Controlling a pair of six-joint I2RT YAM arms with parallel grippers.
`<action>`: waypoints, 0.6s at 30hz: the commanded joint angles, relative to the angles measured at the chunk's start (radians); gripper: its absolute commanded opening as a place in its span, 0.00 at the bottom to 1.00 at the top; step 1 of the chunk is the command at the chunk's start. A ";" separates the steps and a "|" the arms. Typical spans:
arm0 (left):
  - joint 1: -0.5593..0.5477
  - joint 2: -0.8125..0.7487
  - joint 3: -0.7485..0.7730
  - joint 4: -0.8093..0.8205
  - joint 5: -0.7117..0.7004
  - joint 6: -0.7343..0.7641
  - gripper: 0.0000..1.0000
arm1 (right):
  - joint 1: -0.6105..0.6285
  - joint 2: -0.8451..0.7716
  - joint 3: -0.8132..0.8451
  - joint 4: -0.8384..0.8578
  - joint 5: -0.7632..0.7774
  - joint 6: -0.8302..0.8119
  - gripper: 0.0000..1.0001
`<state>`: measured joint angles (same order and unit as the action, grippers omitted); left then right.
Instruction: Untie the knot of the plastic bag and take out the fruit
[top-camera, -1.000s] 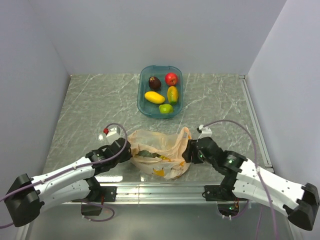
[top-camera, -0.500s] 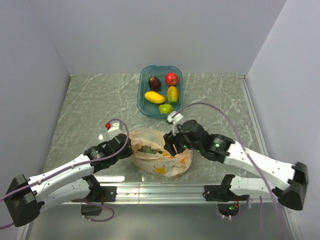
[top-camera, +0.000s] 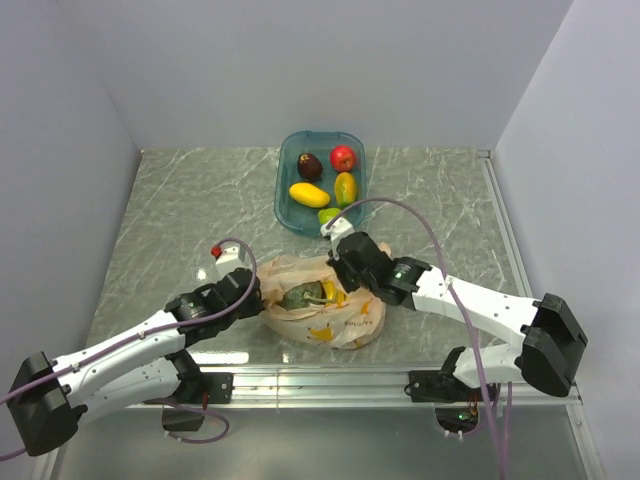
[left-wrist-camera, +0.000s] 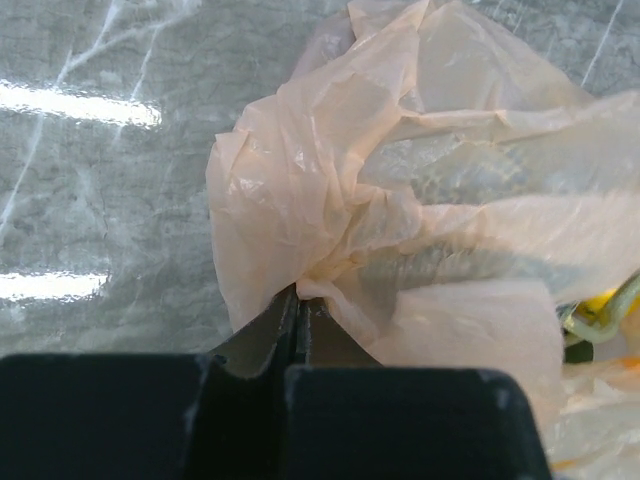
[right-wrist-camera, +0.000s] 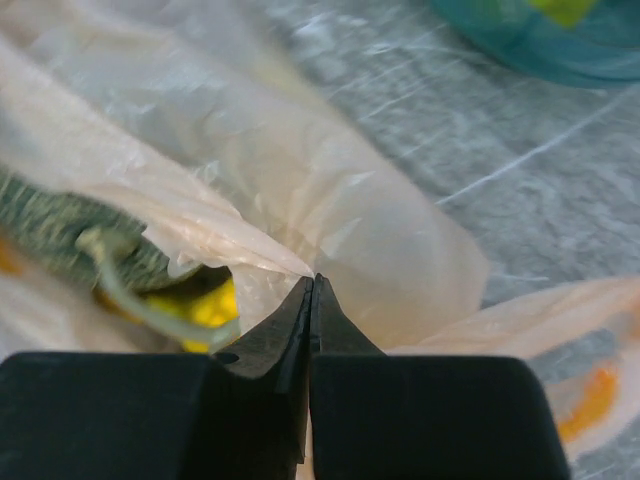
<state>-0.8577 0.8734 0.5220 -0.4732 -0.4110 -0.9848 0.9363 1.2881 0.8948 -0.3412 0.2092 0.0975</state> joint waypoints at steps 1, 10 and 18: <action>0.002 -0.022 0.013 0.008 0.038 0.035 0.00 | -0.074 0.013 -0.017 0.088 0.100 0.060 0.00; 0.003 -0.074 -0.048 0.064 0.138 0.051 0.01 | -0.169 0.053 -0.007 0.044 0.136 0.231 0.00; 0.003 -0.031 0.010 0.047 0.121 0.064 0.01 | 0.038 -0.260 -0.056 0.024 0.078 0.113 0.55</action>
<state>-0.8577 0.8268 0.4885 -0.4244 -0.2939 -0.9447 0.9108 1.1576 0.8394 -0.3252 0.2859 0.2420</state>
